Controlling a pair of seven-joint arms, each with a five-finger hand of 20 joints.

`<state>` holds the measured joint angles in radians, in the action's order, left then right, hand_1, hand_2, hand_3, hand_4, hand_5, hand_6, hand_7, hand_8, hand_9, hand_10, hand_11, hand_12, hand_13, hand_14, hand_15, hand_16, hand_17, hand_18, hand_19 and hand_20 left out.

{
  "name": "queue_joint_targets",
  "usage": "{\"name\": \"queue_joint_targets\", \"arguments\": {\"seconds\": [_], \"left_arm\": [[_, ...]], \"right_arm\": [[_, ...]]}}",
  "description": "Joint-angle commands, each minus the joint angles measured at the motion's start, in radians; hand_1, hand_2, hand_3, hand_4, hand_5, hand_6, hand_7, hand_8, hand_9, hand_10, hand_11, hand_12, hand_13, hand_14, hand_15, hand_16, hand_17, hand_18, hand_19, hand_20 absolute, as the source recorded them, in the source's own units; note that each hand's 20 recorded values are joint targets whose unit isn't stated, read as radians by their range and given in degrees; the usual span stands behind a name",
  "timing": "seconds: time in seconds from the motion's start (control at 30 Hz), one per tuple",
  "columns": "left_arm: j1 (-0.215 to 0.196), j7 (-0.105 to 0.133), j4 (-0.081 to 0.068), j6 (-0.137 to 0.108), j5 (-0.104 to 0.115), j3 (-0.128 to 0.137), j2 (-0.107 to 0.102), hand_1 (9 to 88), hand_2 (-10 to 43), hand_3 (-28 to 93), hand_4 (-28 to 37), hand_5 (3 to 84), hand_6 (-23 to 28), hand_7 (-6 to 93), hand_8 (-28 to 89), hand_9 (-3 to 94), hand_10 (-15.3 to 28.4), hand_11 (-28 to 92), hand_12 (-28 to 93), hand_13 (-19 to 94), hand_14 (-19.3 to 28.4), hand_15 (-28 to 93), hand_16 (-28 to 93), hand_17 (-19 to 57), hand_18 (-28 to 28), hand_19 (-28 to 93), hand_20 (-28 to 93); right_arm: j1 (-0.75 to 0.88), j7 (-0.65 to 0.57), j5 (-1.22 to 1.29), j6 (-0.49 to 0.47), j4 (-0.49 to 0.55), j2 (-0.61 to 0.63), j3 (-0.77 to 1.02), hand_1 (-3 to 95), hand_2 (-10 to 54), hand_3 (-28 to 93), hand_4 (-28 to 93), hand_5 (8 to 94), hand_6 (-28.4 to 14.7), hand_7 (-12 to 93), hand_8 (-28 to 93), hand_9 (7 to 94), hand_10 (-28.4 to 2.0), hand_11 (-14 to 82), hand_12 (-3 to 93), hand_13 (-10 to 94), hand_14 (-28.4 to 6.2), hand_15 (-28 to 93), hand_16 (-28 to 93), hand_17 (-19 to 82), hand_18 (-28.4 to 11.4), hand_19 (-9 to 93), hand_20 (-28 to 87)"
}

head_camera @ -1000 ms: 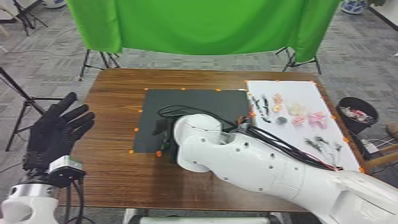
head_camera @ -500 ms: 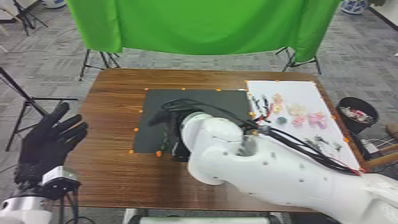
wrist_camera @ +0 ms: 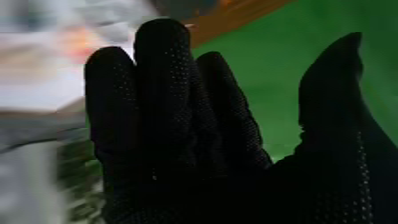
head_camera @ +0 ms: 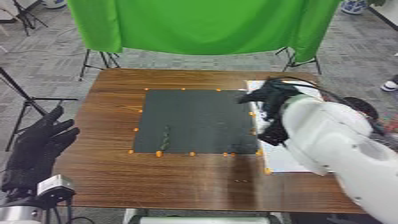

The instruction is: Arrange flowers

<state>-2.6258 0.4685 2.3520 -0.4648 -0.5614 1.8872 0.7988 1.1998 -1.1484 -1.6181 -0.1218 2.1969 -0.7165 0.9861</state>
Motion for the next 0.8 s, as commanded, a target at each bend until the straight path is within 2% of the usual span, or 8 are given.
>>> {"name": "queue_joint_targets", "arguments": {"seconds": [0.03, 0.2, 0.27, 0.43, 0.47, 0.5, 0.6, 0.8], "left_arm": [[-0.053, 0.125, 0.009, -0.039, 0.115, -0.011, -0.105, 29.6, 6.0, 64, -20.7, 34.9, 8.5, 9.7, -8, 30.3, 19.0, 26, 11, 19, 26.0, 52, -11, -8.4, 25.3, 47, 2], [-0.074, 0.174, 0.006, -0.039, 0.148, -0.013, -0.132, 29.6, 6.0, 64, -20.7, 34.9, 8.5, 9.7, -8, 30.4, 19.0, 26, 11, 19, 26.0, 52, -11, -8.4, 25.3, 47, 2], [-0.061, 0.157, 0.003, -0.032, 0.133, -0.015, -0.121, 29.5, 6.0, 64, -20.7, 34.9, 8.5, 9.7, -8, 30.4, 19.0, 26, 11, 19, 26.0, 52, -11, -8.4, 25.3, 47, 3], [-0.062, 0.189, 0.006, -0.030, 0.144, -0.018, -0.142, 29.5, 6.0, 64, -20.6, 35.0, 8.5, 9.8, -8, 30.5, 19.0, 26, 11, 19, 26.0, 52, -11, -8.3, 25.5, 47, 3], [-0.054, 0.184, 0.005, -0.026, 0.135, -0.019, -0.137, 29.6, 6.0, 64, -20.6, 35.0, 8.5, 9.7, -8, 30.5, 19.0, 26, 11, 19, 26.0, 52, -11, -8.3, 25.5, 47, 3], [-0.063, 0.212, 0.006, -0.033, 0.155, -0.019, -0.153, 29.6, 6.0, 64, -20.6, 35.0, 8.5, 9.7, -8, 30.6, 19.0, 26, 11, 19, 26.0, 52, -11, -8.3, 25.5, 47, 3], [-0.058, 0.234, 0.001, 0.005, 0.188, -0.026, -0.151, 29.5, 5.9, 65, -20.5, 35.0, 8.5, 9.7, -8, 30.8, 19.0, 27, 12, 19, 26.1, 52, -11, -8.3, 25.5, 47, 3], [-0.044, 0.232, -0.003, 0.016, 0.183, -0.034, -0.143, 29.5, 5.9, 64, -20.6, 35.2, 8.6, 9.8, -8, 30.9, 19.1, 27, 11, 19, 26.1, 52, -11, -8.1, 25.6, 47, 3]], "right_arm": [[0.326, -0.065, -0.067, 0.011, -0.007, 0.167, 0.221, 26.6, 4.1, 71, -17, 55.6, -13.4, 12, -7, 59.0, -27.7, 15.7, 15.0, 68, -18.7, 62, 10, 59, -15.8, 93, -5], [0.423, -0.087, -0.063, 0.036, -0.033, 0.194, 0.322, 28.3, 3.0, 70, -17, 55.0, -13.5, 12, -7, 56.9, -27.8, 13.9, 14.6, 69, -18.2, 63, 10, 60, -15.0, 93, -4], [0.441, -0.099, -0.061, 0.040, -0.039, 0.207, 0.337, 28.9, 2.8, 70, -17, 54.6, -13.6, 12, -7, 56.2, -28.0, 13.4, 14.5, 69, -18.2, 64, 10, 60, -14.8, 93, -5], [0.470, -0.138, -0.030, 0.033, -0.042, 0.199, 0.362, 30.9, 2.1, 69, -17, 55.2, -14.1, 11, -7, 56.8, -28.3, 11.9, 14.1, 70, -18.7, 65, 8, 61, -14.4, 93, -6], [0.477, -0.161, -0.040, 0.038, -0.039, 0.195, 0.363, 31.8, 1.8, 69, -17, 57.0, -14.8, 10, -8, 59.1, -28.3, 11.9, 13.9, 72, -18.2, 66, 8, 61, -14.0, 93, -6], [0.474, -0.170, -0.056, 0.027, -0.044, 0.189, 0.357, 32.4, 1.7, 68, -17, 58.6, -15.4, 10, -7, 62.4, -28.4, 13.0, 13.9, 74, -17.4, 66, 8, 62, -13.6, 93, -5], [0.459, -0.191, -0.033, 0.004, -0.065, 0.189, 0.340, 33.3, 1.0, 67, -16, 63.4, -17.8, 8, -7, 71.6, -28.4, 17.6, 14.5, 79, -14.9, 66, 8, 67, -11.5, 93, 0], [0.406, -0.226, 0.038, -0.035, -0.122, 0.183, 0.299, 36.0, -0.1, 65, -16, 65.0, -22.5, 8, -7, 76.2, -28.4, 23.0, 15.4, 81, -14.5, 67, 8, 69, -10.1, 93, -1]]}}
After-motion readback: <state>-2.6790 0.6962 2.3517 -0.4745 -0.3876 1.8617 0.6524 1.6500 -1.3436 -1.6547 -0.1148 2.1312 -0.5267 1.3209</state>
